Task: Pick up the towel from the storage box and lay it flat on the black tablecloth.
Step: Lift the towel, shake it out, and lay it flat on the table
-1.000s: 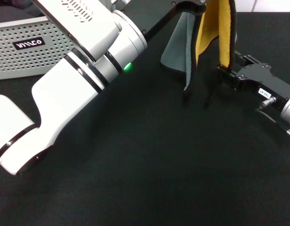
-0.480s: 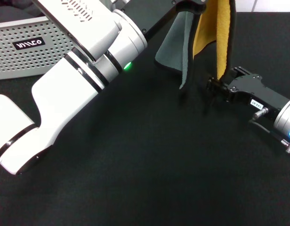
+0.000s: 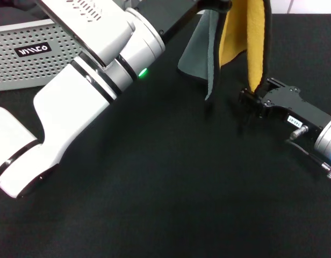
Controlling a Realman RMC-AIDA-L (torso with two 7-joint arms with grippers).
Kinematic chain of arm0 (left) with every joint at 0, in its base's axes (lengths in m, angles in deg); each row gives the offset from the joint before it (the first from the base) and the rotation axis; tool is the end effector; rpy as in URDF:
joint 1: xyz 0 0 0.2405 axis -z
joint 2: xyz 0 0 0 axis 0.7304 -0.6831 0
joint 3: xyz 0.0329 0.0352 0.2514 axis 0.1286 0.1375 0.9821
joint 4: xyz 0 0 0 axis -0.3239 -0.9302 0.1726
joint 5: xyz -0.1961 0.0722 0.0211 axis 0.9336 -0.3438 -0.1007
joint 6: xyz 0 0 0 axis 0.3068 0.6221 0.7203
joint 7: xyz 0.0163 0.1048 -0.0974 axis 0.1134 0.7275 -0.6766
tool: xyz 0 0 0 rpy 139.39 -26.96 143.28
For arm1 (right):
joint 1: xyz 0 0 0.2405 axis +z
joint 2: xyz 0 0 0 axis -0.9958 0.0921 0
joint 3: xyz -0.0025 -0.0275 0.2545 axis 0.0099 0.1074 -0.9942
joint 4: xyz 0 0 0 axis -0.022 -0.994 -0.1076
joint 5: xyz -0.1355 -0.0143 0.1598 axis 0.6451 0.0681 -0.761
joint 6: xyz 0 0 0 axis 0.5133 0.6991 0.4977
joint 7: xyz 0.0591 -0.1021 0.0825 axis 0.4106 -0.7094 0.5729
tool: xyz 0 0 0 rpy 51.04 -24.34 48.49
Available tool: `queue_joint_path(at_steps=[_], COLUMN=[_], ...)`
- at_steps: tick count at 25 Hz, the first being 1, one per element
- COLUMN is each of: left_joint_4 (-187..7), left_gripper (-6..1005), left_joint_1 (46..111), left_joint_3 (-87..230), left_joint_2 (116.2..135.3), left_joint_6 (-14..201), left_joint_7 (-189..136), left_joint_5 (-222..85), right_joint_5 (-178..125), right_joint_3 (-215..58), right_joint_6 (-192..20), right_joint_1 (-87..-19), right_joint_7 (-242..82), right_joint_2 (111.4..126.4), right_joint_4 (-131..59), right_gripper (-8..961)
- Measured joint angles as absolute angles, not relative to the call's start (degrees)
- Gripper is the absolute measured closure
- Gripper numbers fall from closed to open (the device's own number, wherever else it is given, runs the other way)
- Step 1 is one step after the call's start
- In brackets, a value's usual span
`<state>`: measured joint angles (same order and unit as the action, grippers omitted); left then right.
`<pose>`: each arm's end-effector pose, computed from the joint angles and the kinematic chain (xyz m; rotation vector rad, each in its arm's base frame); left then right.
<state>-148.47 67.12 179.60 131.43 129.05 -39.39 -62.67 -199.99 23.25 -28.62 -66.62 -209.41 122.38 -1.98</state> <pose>-0.0995 0.3473 -0.0438 -1.9983 0.0201 -1.0851 0.2455 0.3316 -0.0628 -2.1886 0.7822 0.9502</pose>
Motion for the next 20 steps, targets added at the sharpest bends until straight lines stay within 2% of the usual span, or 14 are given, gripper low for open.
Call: queue_joint_path(at_steps=[10, 16, 20], left_joint_4=[-148.45, -148.38, -148.36], left_gripper=[978, 979, 979], left_joint_1=[67.14, 67.13, 67.05], left_joint_3=[178.11, 178.05, 178.01], left_joint_2=[131.45, 131.38, 131.35], left_joint_6=[129.05, 129.05, 129.05], left_joint_7=[-39.39, -39.4, -39.4], left_joint_5=[-62.39, -61.44, -61.39], right_joint_5=[-199.99, -199.99, -199.99], right_joint_3=[22.76, 22.72, 22.81], right_joint_6=[-28.62, -28.63, -28.64], right_joint_1=[-67.52, -67.78, -68.12], right_joint_7=[-209.57, -209.66, -209.94], right_joint_2=[122.38, 122.46, 122.47], right_joint_4=[-1.31, -1.41, -1.24], right_gripper=[483, 658, 706])
